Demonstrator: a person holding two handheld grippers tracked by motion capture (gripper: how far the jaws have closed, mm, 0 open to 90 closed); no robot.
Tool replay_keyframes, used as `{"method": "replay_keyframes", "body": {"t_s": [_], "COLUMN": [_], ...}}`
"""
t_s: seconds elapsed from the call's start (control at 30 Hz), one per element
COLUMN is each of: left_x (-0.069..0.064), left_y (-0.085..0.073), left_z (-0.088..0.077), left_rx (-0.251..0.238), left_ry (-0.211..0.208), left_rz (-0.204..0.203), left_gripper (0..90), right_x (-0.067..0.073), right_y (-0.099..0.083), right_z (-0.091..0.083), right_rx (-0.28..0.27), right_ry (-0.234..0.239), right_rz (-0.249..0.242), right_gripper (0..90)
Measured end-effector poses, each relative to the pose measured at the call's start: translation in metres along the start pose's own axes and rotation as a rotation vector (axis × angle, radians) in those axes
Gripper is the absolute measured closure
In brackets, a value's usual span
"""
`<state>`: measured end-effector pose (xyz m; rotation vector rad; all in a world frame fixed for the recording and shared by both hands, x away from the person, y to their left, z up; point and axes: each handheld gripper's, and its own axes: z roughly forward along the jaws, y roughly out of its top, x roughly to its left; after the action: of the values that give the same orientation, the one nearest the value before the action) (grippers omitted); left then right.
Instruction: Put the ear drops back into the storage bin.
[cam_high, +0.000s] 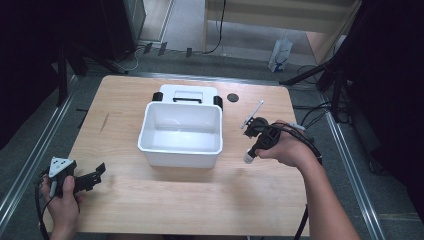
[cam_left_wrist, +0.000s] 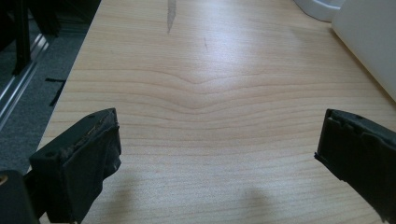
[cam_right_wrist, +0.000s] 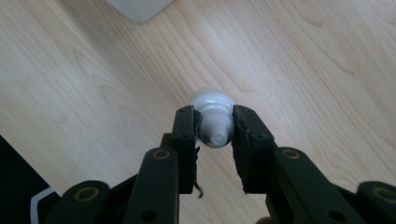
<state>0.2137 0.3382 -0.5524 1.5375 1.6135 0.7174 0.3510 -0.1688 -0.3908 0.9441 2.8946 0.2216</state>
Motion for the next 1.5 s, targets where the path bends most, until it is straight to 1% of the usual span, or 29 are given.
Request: {"method": "replay_keyframes", "body": {"t_s": [0.07, 0.13, 0.27, 0.33, 0.4, 0.47, 0.57, 0.6, 0.7, 0.73, 0.77, 0.9, 1.0, 1.1, 1.13, 1.33, 1.4, 1.47, 1.5], "left_x": [0.000, 0.000, 0.001, 0.001, 0.001, 0.001, 0.001, 0.001, 0.001, 0.001, 0.001, 0.001, 0.001, 0.001, 0.001, 0.001, 0.002, 0.002, 0.001], "left_y": [0.000, 0.000, 0.000, 0.000, 0.000, 0.000, 0.000, 0.000, 0.000, 0.000, 0.000, 0.000, 0.000, 0.000, 0.000, 0.001, 0.001, 0.001, 0.001], "left_z": [0.000, 0.000, 0.000, 0.000, 0.000, 0.000, 0.000, 0.000, 0.000, 0.000, 0.000, 0.000, 0.001, 0.001, 0.001, 0.001, 0.001, 0.001, 0.001], "left_rx": [-0.002, -0.003, -0.004, -0.005, -0.004, -0.004, -0.003, -0.003, -0.003, -0.003, -0.002, -0.002, -0.001, -0.003, -0.003, -0.002, 0.000, 0.000, 0.000], "left_ry": [-0.002, -0.001, -0.002, -0.002, -0.002, -0.002, -0.003, -0.003, -0.003, -0.003, -0.003, -0.003, -0.005, -0.006, -0.006, -0.007, -0.008, -0.007, -0.008], "left_rz": [-0.002, -0.001, -0.003, -0.003, -0.003, -0.004, -0.003, -0.003, -0.003, -0.003, -0.003, -0.003, -0.004, -0.003, -0.003, -0.003, 0.000, 0.000, -0.003], "left_gripper": [0.4, 0.4, 0.4, 0.4, 0.4, 0.4, 0.4, 0.4, 0.4, 0.4, 0.4, 0.4, 0.4, 0.4, 0.4, 0.4, 0.4, 0.4, 0.4], "right_x": [0.002, 0.002, 0.003, 0.004, 0.004, 0.005, 0.006, 0.006, 0.007, 0.007, 0.008, 0.009, 0.013, 0.016, 0.018, 0.023, 0.026, 0.027, 0.028], "right_y": [0.007, 0.009, 0.020, 0.022, 0.030, 0.035, 0.043, 0.043, 0.053, 0.053, 0.058, 0.065, 0.075, 0.080, 0.084, 0.093, 0.098, 0.099, 0.102], "right_z": [-0.007, -0.009, -0.020, -0.022, -0.028, -0.032, -0.039, -0.039, -0.049, -0.049, -0.053, -0.057, -0.063, -0.065, -0.066, -0.066, -0.067, -0.067, -0.066], "right_rx": [-0.001, 0.000, -0.009, -0.010, -0.012, -0.016, -0.021, -0.021, -0.033, -0.033, -0.036, -0.039, -0.044, -0.046, -0.048, -0.051, -0.046, -0.048, -0.049], "right_ry": [0.004, 0.000, 0.000, -0.001, -0.003, 0.001, -0.004, -0.004, 0.001, 0.001, -0.001, 0.003, 0.000, -0.001, 0.001, 0.008, 0.011, 0.009, 0.010], "right_rz": [-0.019, -0.023, -0.043, -0.045, -0.062, -0.067, -0.077, -0.077, -0.077, -0.077, -0.081, -0.085, -0.103, -0.110, -0.120, -0.133, -0.149, -0.148, -0.157], "right_gripper": [72.1, 72.1, 72.1, 72.1, 72.1, 72.1, 72.1, 72.1, 72.1, 72.1, 72.1, 72.1, 72.1, 72.1, 72.1, 72.1, 72.1, 72.1, 72.1]}}
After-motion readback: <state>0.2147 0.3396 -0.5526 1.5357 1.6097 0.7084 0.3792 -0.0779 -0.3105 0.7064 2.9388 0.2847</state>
